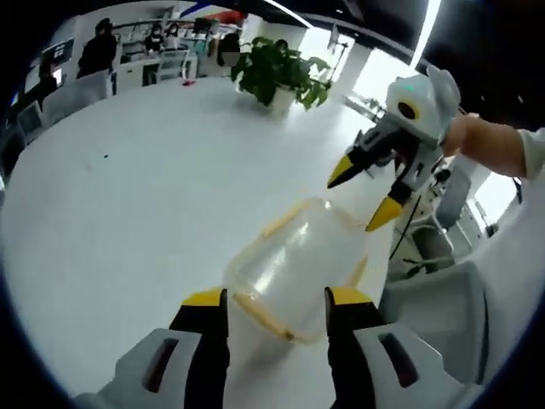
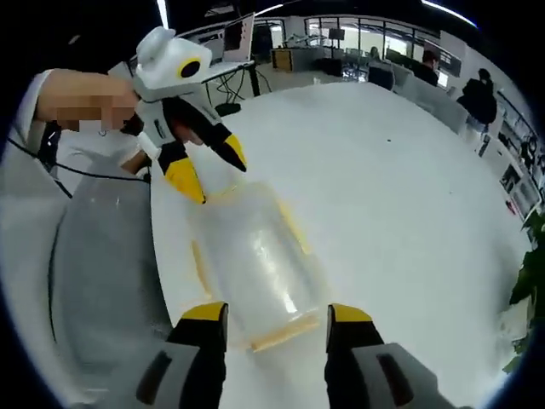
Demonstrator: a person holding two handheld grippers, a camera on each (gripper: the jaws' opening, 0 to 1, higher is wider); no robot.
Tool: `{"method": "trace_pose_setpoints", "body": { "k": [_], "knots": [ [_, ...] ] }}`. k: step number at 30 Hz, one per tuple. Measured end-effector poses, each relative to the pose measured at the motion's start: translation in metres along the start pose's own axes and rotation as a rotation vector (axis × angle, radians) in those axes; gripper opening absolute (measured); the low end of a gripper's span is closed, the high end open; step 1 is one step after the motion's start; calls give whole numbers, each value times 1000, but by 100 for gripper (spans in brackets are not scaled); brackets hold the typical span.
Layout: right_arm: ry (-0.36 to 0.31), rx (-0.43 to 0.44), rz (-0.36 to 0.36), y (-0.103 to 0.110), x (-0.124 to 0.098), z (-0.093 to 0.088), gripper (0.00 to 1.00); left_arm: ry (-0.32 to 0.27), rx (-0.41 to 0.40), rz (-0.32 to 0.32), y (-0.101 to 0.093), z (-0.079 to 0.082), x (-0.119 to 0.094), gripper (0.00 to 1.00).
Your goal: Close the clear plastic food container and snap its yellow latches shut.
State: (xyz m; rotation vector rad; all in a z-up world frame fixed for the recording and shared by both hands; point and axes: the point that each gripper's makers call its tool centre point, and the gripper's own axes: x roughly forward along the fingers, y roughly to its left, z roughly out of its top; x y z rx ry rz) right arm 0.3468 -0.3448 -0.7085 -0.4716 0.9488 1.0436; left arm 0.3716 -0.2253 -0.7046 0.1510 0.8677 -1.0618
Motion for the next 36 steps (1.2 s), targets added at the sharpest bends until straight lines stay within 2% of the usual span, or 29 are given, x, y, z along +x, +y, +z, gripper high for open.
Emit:
{"method": "trace_pose_setpoints", "body": {
  "k": [4, 6, 11, 15, 20, 22, 26, 31, 34, 36],
  "knots": [
    [-34, -41, 4, 3, -4, 8, 41, -15, 119, -6, -2, 4, -3, 46],
    [-51, -76, 4, 4, -5, 13, 38, -17, 148, -1, -2, 4, -4, 48],
    [-61, -93, 9, 7, -6, 18, 37, -32, 203, -34, -12, 8, -5, 45],
    [-78, -130, 10, 10, -6, 23, 36, -47, 262, -58, -21, 12, -5, 47],
    [-117, -180, 11, 13, -7, 33, 31, -55, 322, -85, -29, 16, -2, 44],
    [-125, -210, 8, 13, -7, 35, 29, -57, 356, -75, -29, 18, 0, 41],
    [-127, -261, 11, 15, -5, 37, 20, -62, 372, -91, -34, 22, 3, 38],
    [-124, -272, 15, 14, -1, 37, 20, -60, 393, -105, -38, 26, 10, 35],
    [-127, -284, 16, 15, 1, 39, 18, -72, 411, -129, -45, 28, 13, 29],
    [-128, -293, 16, 15, 3, 40, 18, -78, 410, -123, -46, 30, 17, 30]
  ]
}}
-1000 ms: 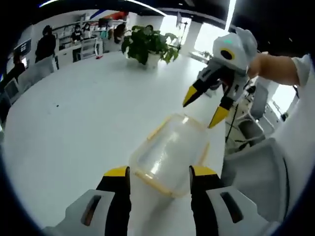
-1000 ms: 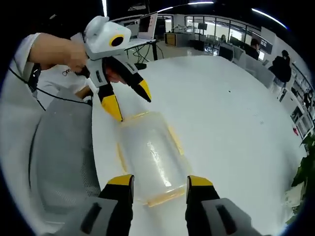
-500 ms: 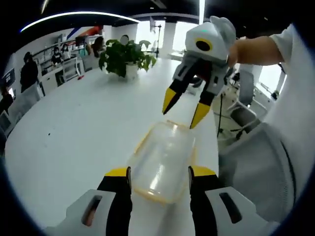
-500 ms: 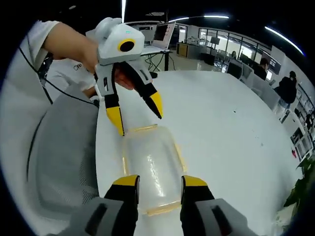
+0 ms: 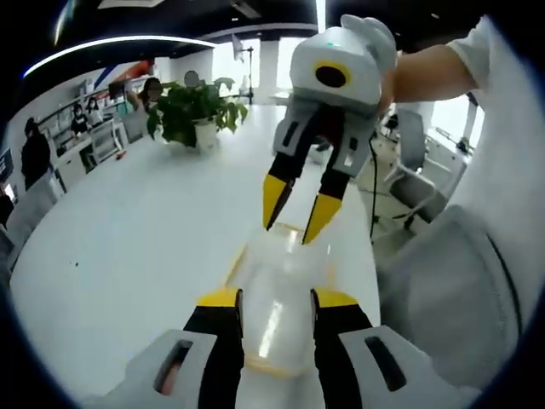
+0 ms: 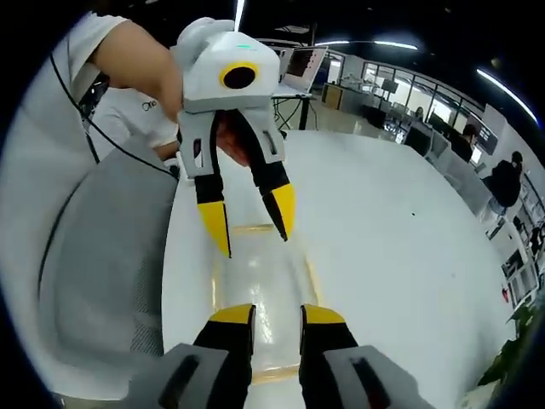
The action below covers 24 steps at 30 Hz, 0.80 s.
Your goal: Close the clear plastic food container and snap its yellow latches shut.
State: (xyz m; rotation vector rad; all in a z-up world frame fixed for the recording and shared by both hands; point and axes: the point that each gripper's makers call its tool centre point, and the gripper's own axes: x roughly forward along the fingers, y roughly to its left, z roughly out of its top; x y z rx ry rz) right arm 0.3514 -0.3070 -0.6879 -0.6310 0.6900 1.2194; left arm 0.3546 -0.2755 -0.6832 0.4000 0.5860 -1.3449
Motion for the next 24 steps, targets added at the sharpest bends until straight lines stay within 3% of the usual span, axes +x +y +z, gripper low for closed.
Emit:
{"method": "trace_pose_setpoints", "body": {
  "k": [6, 9, 12, 15, 24],
  "knots": [
    [-2, 6, -12, -5, 4, 1, 17, 5, 40, -8, -2, 1, 9, 24],
    [-4, -19, -2, -3, 7, 1, 11, 4, 59, -12, -3, 1, 12, 19],
    [3, -20, -2, -5, 12, 2, 14, 16, 59, -9, -3, -1, 16, 20],
    [7, -20, 11, -5, 16, 3, 13, 9, 71, -37, -10, -1, 19, 13],
    [47, -64, 27, -9, 24, -3, 15, 44, 95, -55, -20, -7, 30, 13]
  ]
}}
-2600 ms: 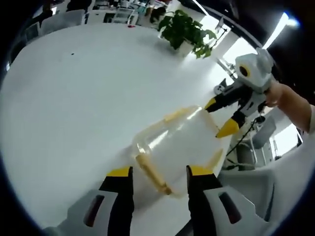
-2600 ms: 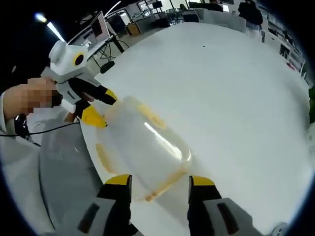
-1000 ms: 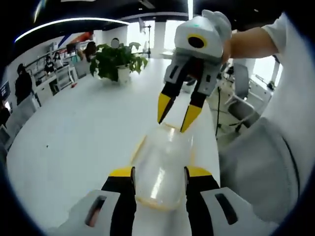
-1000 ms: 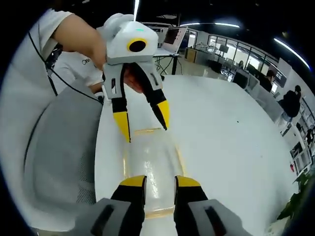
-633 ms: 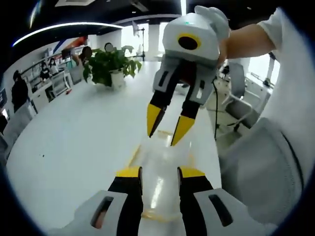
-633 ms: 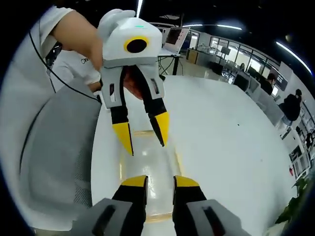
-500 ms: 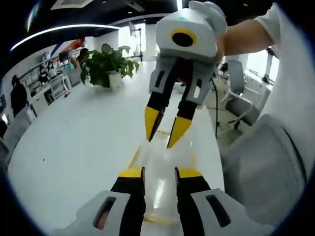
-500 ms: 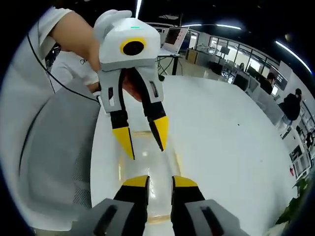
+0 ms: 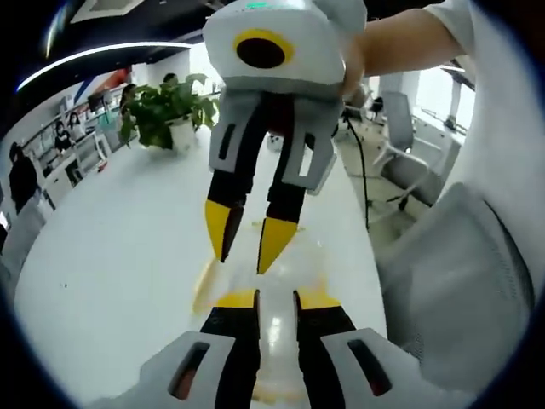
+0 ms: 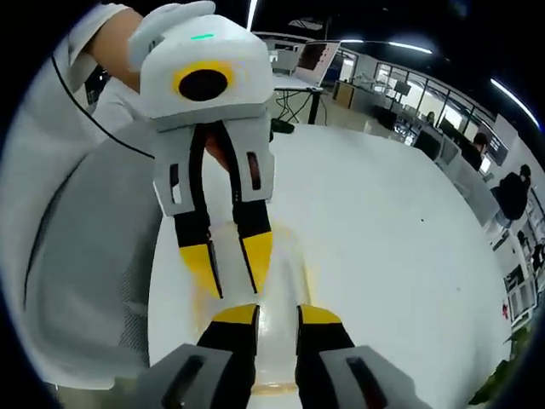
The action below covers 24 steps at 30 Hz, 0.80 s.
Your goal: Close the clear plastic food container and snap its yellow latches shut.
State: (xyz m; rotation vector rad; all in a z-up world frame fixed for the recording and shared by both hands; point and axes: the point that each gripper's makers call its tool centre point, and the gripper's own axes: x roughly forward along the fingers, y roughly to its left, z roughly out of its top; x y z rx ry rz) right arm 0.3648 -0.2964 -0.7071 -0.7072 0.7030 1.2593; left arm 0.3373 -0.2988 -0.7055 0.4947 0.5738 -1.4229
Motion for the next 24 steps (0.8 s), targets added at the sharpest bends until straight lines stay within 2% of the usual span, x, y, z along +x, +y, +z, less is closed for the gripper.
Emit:
{"method": "trace_pose_setpoints", "body": {
  "k": [7, 9, 13, 15, 18, 21, 24],
  "knots": [
    [24, -29, 22, -4, 7, -3, 12, -1, 2, -18, -13, 0, 2, 15],
    [27, -19, 21, -7, 8, -4, 16, 4, 13, -20, -16, 0, 4, 18],
    [43, -8, 13, -11, 12, -7, 35, 10, 15, -9, -17, -2, 6, 26],
    [55, -12, 22, -12, 12, -9, 33, 3, 17, -3, -17, 0, 5, 31],
    [62, -29, 43, -11, 12, -11, 33, 14, 25, 10, -14, -2, 4, 31],
    [63, -27, 91, -8, 12, -11, 38, 34, 31, 26, -11, -7, 2, 32],
    [79, -44, 109, -7, 13, -13, 43, 32, 23, 33, -11, -8, 1, 33]
  ]
}}
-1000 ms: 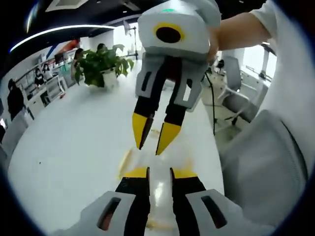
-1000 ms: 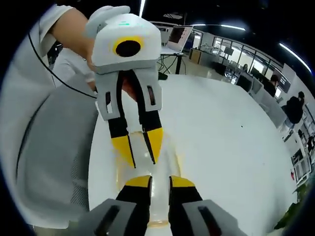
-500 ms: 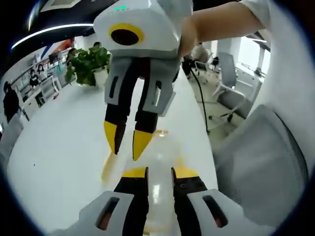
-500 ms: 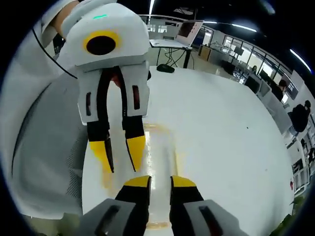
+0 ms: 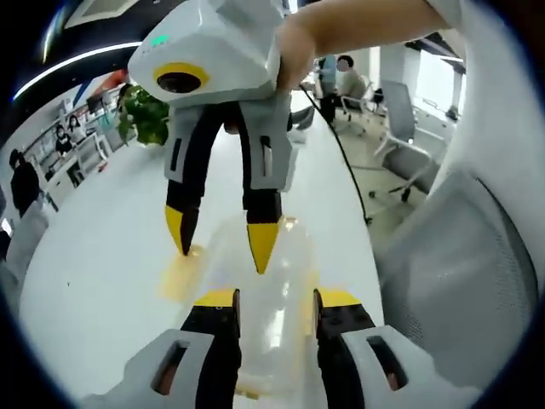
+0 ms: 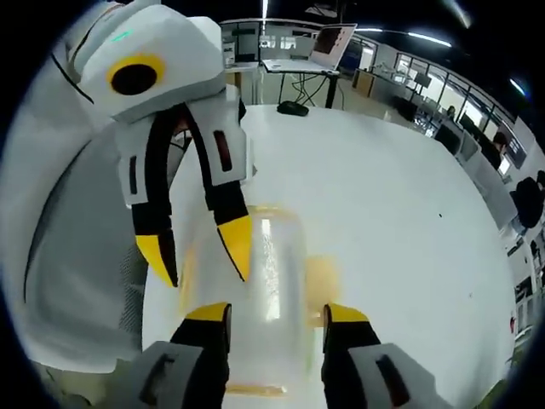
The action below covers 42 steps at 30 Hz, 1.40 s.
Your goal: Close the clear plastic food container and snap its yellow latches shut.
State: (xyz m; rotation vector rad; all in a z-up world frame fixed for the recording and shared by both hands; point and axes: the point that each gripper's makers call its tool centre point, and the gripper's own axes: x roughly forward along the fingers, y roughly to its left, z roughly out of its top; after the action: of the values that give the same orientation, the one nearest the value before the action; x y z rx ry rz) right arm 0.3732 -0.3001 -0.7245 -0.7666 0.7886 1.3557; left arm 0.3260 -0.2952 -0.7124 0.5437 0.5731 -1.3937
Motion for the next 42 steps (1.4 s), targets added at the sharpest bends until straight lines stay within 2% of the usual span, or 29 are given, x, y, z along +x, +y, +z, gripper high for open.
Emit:
{"method": "trace_pose_setpoints", "body": {
  "k": [6, 10, 16, 17, 23, 27, 28, 31, 34, 35, 42],
  "knots": [
    [-12, 36, 83, 2, 5, 4, 52, 8, 8, -1, -4, -1, 1, 33],
    [-27, 116, 146, 4, 6, 4, 56, 6, 11, 2, -5, 0, 1, 33],
    [15, 79, 162, 1, 8, 0, 59, 24, 42, 12, -4, -3, 1, 35],
    [15, 49, 154, 0, 9, 1, 59, 29, 46, 13, -5, -4, 1, 35],
    [24, 33, 171, 3, 13, 9, 58, 37, 76, -2, -8, -5, 5, 35],
    [77, 2, 167, 2, 18, 2, 57, 66, 133, 3, -8, -10, 10, 37],
    [62, 19, 174, 3, 17, 4, 57, 68, 133, 1, -9, -10, 11, 38],
    [76, 22, 177, 2, 17, 4, 57, 78, 178, 20, -7, -11, 13, 39],
    [87, 31, 199, 4, 18, 3, 55, 104, 267, 39, -5, -12, 16, 40],
    [89, 44, 218, 6, 19, 3, 54, 124, 322, 53, -3, -13, 16, 40],
    [114, 42, 249, 7, 21, 4, 55, 153, 338, 61, -5, -15, 18, 42]
  ]
}}
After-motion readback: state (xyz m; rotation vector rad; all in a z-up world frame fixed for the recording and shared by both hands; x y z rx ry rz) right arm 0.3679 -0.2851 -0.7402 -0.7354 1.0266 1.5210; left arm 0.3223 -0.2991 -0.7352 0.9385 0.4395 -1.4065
